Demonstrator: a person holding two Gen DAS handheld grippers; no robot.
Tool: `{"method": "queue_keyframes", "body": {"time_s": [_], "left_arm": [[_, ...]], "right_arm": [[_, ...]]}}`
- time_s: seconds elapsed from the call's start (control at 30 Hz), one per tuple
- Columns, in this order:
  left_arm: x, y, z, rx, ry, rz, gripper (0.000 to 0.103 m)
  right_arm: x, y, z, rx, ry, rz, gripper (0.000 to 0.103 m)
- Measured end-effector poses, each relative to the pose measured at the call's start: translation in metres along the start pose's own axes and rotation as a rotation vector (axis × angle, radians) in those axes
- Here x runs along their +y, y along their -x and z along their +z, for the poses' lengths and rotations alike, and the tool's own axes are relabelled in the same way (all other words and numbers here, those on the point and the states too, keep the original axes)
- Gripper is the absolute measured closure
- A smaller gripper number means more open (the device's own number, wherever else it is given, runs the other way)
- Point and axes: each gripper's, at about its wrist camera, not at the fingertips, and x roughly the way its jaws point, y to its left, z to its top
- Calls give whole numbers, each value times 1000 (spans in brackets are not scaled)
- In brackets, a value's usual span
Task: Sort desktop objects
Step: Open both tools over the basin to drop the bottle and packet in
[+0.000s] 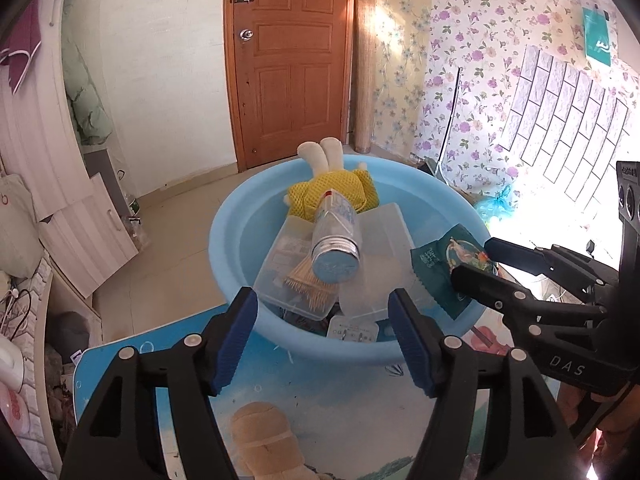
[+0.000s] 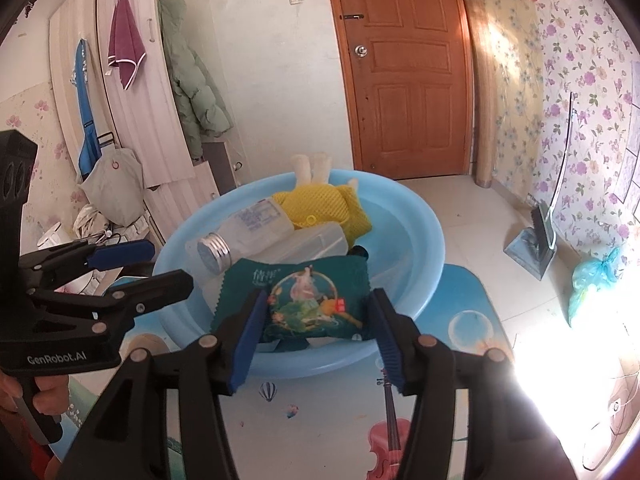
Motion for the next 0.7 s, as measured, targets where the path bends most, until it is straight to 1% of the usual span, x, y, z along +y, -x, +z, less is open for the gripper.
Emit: {"method": "queue_keyframes", "body": {"time_s": [0.07,0.13,0.17,0.27,0.5,0.6,0.7], "left_arm": [[5,5,-6,1,12,6,35],[9,10,-12,2,29,11,34],[13,12,-14,3,36,13,33],[18,18,-23,3,53,23,30],[28,29,-46,16,90,33,28],[32,31,-57,28,106,36,28],[36,33,-70,46,123,37,27]], "right_arm": [[4,3,-1,0,1,2,46],[6,5,-3,4,9,0,38],[8,6,-4,7,14,-6,37],[7,8,-6,17,2,-23,37],[-3,16,-23,56,-81,7,36],[-6,16,-31,86,-91,-18,36],[-9,17,-39,104,-112,-21,36]]}}
